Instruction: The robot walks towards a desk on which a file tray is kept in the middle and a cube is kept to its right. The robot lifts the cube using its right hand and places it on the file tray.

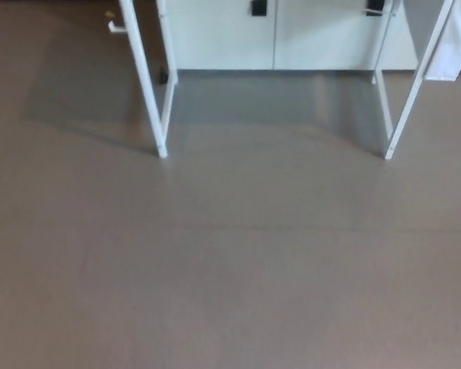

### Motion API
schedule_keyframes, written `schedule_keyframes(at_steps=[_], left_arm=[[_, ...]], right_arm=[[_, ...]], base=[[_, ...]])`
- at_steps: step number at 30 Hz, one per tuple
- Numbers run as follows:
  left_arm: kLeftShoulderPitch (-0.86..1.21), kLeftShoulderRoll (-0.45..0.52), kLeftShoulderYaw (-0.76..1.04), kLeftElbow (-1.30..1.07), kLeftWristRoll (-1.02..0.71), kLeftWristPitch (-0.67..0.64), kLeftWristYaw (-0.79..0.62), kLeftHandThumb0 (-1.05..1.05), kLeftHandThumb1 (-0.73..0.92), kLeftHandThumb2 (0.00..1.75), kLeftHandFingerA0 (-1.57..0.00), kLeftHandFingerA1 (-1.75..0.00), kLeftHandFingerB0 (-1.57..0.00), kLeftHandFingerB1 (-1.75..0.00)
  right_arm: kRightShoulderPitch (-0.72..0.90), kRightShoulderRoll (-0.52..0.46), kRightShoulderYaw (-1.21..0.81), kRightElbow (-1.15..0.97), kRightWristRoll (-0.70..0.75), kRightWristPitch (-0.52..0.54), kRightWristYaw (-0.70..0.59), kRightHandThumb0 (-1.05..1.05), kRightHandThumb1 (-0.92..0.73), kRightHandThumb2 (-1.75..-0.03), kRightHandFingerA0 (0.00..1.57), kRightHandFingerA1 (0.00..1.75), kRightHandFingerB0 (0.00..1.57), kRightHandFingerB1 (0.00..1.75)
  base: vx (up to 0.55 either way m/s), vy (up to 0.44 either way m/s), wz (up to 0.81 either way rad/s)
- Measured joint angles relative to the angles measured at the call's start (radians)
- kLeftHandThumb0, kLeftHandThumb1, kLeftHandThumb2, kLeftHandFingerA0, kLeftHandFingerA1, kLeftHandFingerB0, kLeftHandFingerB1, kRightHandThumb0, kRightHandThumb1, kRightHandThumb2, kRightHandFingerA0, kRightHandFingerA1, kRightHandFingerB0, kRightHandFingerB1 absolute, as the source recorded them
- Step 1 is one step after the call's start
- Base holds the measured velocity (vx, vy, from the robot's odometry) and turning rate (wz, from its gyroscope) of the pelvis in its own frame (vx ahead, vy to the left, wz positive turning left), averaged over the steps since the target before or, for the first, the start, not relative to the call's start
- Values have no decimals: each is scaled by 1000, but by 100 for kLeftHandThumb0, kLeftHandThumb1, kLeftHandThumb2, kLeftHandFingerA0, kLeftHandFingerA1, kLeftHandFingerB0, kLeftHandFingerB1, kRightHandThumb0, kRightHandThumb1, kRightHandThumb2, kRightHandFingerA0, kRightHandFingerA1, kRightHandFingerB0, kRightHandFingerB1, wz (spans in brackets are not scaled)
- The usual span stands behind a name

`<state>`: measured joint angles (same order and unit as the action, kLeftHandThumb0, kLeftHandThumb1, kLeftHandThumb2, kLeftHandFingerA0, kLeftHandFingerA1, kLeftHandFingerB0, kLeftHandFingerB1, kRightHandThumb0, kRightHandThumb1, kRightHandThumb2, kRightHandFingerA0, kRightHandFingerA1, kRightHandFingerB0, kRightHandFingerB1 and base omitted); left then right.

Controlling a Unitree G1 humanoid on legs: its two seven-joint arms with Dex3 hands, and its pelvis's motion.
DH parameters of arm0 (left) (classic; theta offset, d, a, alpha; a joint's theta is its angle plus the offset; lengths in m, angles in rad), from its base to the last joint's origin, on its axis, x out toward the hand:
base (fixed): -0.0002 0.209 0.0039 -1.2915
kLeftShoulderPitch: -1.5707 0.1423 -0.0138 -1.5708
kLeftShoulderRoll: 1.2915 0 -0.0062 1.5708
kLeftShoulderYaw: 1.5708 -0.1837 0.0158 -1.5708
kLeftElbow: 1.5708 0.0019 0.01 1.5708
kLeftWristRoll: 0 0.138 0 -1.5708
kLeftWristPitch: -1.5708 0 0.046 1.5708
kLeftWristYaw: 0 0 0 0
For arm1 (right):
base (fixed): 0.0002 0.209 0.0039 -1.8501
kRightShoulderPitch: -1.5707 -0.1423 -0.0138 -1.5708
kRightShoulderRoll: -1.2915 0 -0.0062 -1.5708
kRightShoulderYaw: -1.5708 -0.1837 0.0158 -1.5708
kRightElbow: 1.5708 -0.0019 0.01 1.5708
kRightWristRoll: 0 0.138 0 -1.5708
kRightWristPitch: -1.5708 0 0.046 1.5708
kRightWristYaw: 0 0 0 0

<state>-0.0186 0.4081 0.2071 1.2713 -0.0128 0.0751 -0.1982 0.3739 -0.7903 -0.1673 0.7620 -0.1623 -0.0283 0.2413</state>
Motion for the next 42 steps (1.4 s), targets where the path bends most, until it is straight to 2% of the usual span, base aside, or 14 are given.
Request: schedule_keyframes(at_steps=[5, 6, 9, 11, 12, 16, 19, 20, 21, 26, 27, 38, 40, 42], left_arm=[[-29, 8, -4, -2, 1, -4, 7, -79, 15, 86, -53, -145, -9, -120], [-34, 12, -4, -2, 1, -6, 10, -79, 12, 93, -100, -136, -22, -104], [-40, 15, -2, 1, 0, -7, 15, -73, 11, 91, -80, -149, -10, -121], [-38, 15, -3, 4, 0, -7, 16, -66, 13, 97, -47, -100, -11, -79], [-37, 15, -6, 4, 1, -7, 16, -80, 17, 86, -40, -144, -7, -120], [-25, 16, -12, 4, 2, -7, 16, -86, 9, 94, -32, -105, -23, -97], [-30, 7, -11, -1, 0, -10, 13, -78, 12, 88, -34, -149, -4, -124], [-33, 6, -9, -3, -1, -14, 12, -63, 7, 96, -63, -110, -8, -79], [-32, 6, -6, -4, -2, -15, 12, -81, 6, 95, -58, -118, -21, -96], [-14, 7, -3, 5, -1, -15, 12, -81, 14, 84, -36, -142, -6, -123], [-12, 7, -3, 8, -1, -15, 12, -60, 56, 57, -37, -62, -18, -29], [-35, 20, -1, 0, -1, -21, 12, -36, 38, 96, -3, -54, 0, -49], [-28, 21, -15, 0, 4, -22, 13, -62, 60, 59, -13, -49, -18, -29], [-17, 21, -23, 3, 7, -22, 13, -36, 39, 96, -3, -54, 0, -49]], right_arm=[[-13, -4, 23, 11, -12, -6, -12, -73, -54, -86, 59, 57, 9, 40], [-12, -4, 29, 10, -15, -6, -13, -66, -64, -60, 69, 45, 16, 28], [10, -4, 29, -2, -15, -5, -13, -66, -64, -60, 70, 44, 16, 28], [16, -4, 23, -3, -11, -4, -11, -70, -52, -81, 46, 53, 13, 40], [15, 0, 9, 1, -3, -4, -8, -63, -62, -59, 55, 43, 18, 28], [9, 2, -2, 15, 8, -3, -3, -72, -65, -60, 72, 46, 16, 31], [2, 2, 1, -9, 8, 6, 2, -73, -53, -86, 47, 55, 7, 40], [1, -4, -2, -11, 8, 10, 1, -73, -66, -61, 60, 43, 13, 30], [0, -6, 5, -16, 6, 11, 1, -74, -50, -85, 30, 52, 7, 38], [-6, -13, 33, -14, -8, 9, -3, -69, -64, -60, 63, 45, 18, 29], [-4, -14, 35, -19, -8, 10, -4, -70, -66, -60, 61, 43, 16, 29], [-33, -12, 27, 24, 10, 17, 28, -64, -63, -59, 46, 44, 17, 28], [-32, -11, 27, 17, 13, 19, 34, -65, -64, -60, 51, 43, 17, 28], [-33, -11, 29, 17, 12, 20, 36, -71, -50, -84, 34, 53, 11, 41]], base=[[473, 232, -34], [423, 221, 5], [379, 51, 3], [404, -27, 9], [295, -31, 13], [473, -134, 18], [593, -344, 37], [575, -336, 28], [561, -330, 4], [378, -62, -5], [389, -12, -25], [479, 140, -22], [221, 17, 9], [203, -23, 8]])
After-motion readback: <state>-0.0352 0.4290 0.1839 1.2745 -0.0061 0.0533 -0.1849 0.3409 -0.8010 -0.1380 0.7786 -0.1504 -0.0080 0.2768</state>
